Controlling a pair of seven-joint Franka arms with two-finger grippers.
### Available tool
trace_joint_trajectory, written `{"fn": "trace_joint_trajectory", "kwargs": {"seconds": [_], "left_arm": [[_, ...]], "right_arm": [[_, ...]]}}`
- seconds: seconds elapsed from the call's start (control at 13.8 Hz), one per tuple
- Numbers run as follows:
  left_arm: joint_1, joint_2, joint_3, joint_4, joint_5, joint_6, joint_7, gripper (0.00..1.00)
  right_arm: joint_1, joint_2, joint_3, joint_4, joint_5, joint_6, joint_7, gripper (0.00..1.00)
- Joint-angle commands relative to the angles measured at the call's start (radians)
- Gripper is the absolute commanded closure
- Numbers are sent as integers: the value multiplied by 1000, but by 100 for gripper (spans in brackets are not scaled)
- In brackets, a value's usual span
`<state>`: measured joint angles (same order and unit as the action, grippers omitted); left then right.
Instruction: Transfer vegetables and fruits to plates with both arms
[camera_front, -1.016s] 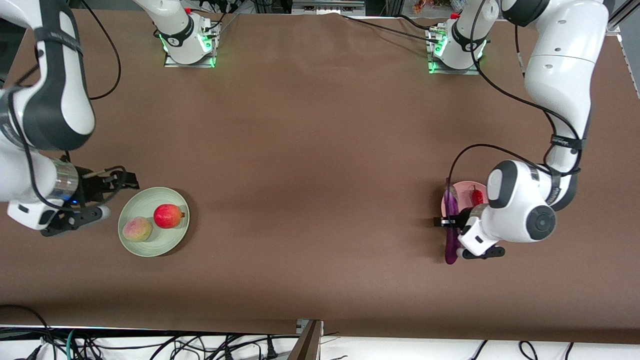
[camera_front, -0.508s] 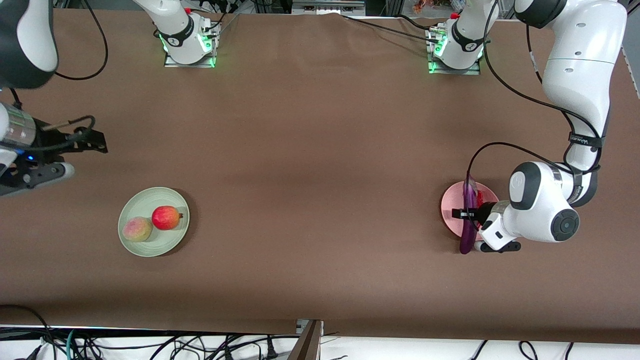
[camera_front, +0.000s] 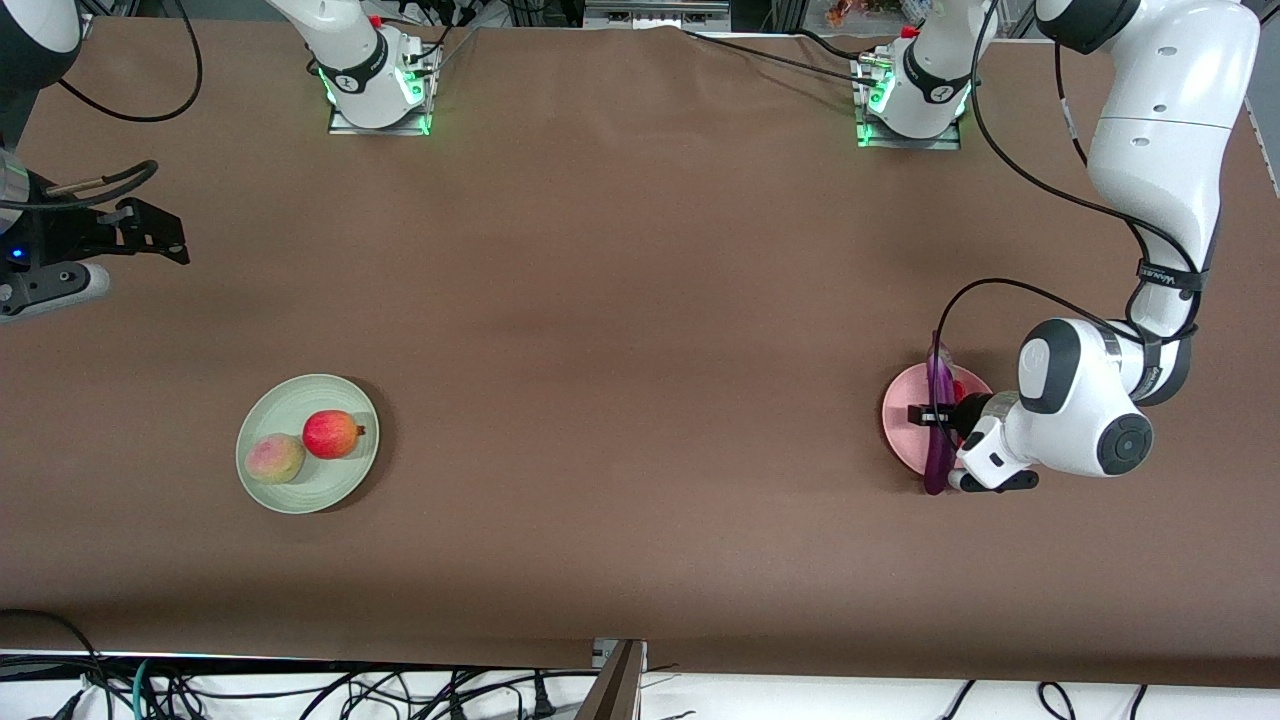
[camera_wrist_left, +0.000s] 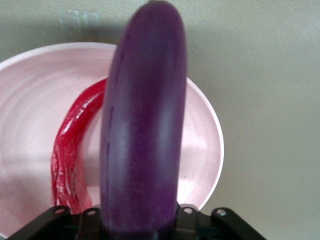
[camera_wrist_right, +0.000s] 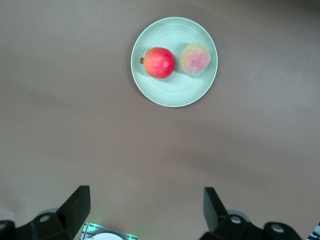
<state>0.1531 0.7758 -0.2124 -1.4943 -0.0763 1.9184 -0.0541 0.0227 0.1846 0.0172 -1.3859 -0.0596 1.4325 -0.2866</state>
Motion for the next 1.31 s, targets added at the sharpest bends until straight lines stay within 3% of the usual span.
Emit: {"fn": "trace_joint_trajectory", "kwargs": {"seconds": [0.0, 0.44, 0.51, 0.58, 1.02, 1.23], "left_arm": [[20, -43, -12, -43, 15, -4, 16, 50], [22, -41, -12, -41, 15, -6, 16, 36], [22, -44, -13, -32, 15, -22, 16, 28], [22, -56, -13, -23, 13, -41, 10, 0], [20, -234, -13, -11, 30, -97, 8, 0], [22, -399, -12, -11, 27, -179, 10, 0]], "right_arm": [[-13, -57, 6, -82, 3, 13, 49, 0], [-10, -48, 9, -76, 3, 11, 53, 0], [-10, -48, 9, -76, 9, 11, 66, 0], [-10, -48, 9, -74, 20, 11, 108, 0], [-7, -42, 10, -59, 21, 13, 138, 0], [-9, -39, 10, -51, 23, 13, 138, 0]]}}
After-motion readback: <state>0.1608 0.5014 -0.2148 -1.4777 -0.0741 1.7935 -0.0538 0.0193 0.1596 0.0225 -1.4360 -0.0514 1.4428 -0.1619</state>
